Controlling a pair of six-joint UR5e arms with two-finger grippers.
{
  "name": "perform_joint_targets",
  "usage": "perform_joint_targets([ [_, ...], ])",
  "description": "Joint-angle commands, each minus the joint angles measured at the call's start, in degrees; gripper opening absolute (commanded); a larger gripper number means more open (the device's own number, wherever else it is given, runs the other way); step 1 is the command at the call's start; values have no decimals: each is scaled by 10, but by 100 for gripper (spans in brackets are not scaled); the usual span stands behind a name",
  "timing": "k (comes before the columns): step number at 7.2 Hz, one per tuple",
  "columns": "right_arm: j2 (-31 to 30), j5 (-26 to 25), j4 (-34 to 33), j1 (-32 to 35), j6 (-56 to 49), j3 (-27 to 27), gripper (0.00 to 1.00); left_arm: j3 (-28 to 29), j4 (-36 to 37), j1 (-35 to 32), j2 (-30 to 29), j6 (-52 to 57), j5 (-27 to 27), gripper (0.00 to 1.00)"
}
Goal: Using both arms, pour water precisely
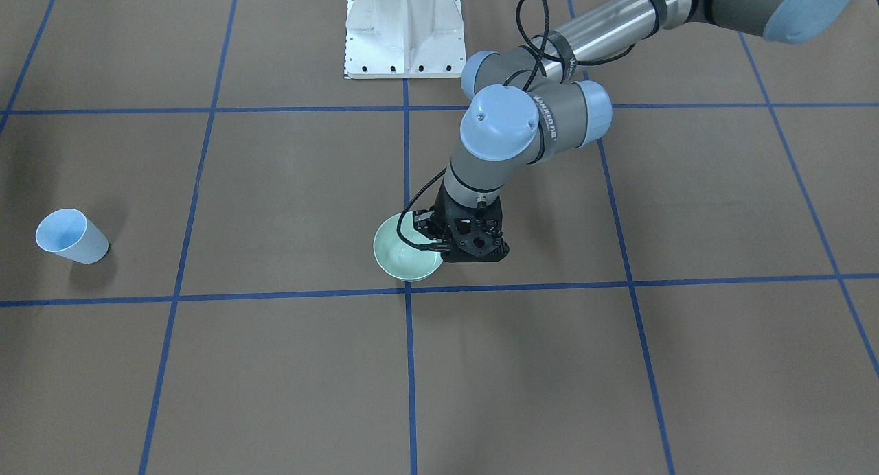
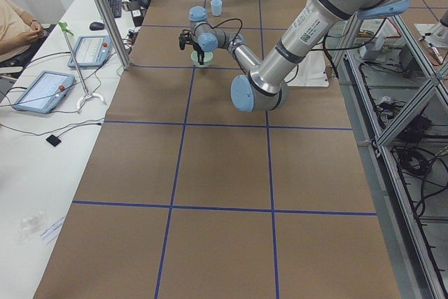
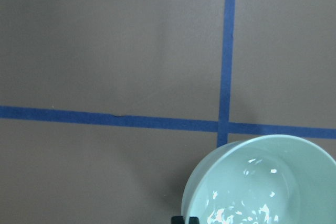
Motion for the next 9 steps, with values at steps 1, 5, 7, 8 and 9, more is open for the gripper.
perform_joint_targets([
  [1,-3,0,0,0,0,0,100,-70,0,-44,91,87,-38,0],
  [5,-4,-1,0,0,0,0,100,-152,-6,-140,266,270,-103,0],
  [7,-7,-1,0,1,-1,0,100,-163,-7,-205,352,388,-143,0],
  [8,-7,-1,0,3,-1,2,100,-163,-7,-230,391,449,-150,0],
  [9,-8,-2,0,4,-1,5,100,-162,-7,-252,421,498,-150,0],
])
